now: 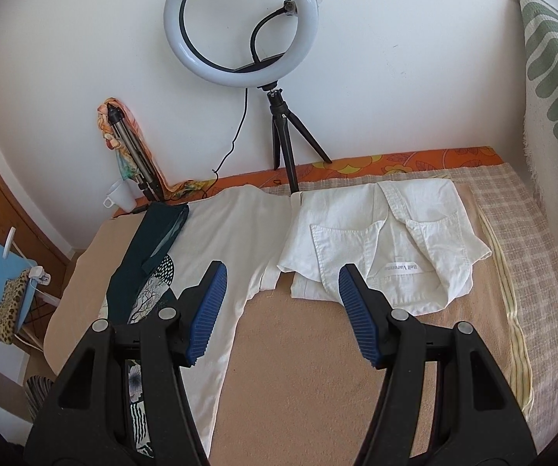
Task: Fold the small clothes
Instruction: 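Grasp the cream hem with left gripper while right gripper grasps the cream shoulder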
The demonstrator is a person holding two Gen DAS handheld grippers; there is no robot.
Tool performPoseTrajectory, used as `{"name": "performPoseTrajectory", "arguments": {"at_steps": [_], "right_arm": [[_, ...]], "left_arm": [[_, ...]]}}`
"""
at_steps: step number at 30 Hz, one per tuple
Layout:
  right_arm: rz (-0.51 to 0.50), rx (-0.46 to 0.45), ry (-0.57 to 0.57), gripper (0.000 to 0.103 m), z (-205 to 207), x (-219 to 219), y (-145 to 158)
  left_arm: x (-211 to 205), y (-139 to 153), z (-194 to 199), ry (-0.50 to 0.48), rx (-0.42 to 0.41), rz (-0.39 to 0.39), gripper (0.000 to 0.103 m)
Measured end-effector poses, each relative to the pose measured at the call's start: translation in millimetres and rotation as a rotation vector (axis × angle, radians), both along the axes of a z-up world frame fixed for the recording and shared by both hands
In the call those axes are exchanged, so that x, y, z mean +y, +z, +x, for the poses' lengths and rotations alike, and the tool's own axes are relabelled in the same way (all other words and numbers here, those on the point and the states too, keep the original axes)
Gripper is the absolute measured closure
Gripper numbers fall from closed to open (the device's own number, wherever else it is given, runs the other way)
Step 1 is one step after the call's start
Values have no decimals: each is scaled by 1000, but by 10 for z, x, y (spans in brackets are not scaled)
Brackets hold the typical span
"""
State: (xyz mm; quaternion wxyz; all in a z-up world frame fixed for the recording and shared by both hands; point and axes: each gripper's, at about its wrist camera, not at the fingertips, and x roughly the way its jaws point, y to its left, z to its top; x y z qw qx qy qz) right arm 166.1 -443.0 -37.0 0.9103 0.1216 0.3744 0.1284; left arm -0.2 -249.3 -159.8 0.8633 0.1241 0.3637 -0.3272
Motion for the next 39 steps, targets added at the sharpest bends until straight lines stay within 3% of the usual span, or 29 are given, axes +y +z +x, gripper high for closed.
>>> {"name": "performPoseTrajectory", "arguments": {"at_steps": [12, 19, 32, 35, 36, 39], "right_arm": [[165, 130, 44, 40, 292, 145, -645], [245, 238, 67, 40, 579, 336, -1071], [334, 370, -10, 40, 1120, 635, -1654], [360, 361, -36, 40, 1241, 669, -1670], [366, 361, -43, 42, 1285, 687, -1663], [339, 375, -55, 66, 1403, 788, -1664]], "left_arm": [[-154, -212, 166, 19, 49, 44, 76], [-110, -209, 204, 15, 54, 6, 102], [197, 126, 268, 73, 67, -133, 103], [249, 137, 278, 82, 74, -148, 103], [266, 133, 282, 84, 78, -154, 103], [324, 127, 298, 93, 89, -173, 103]]}}
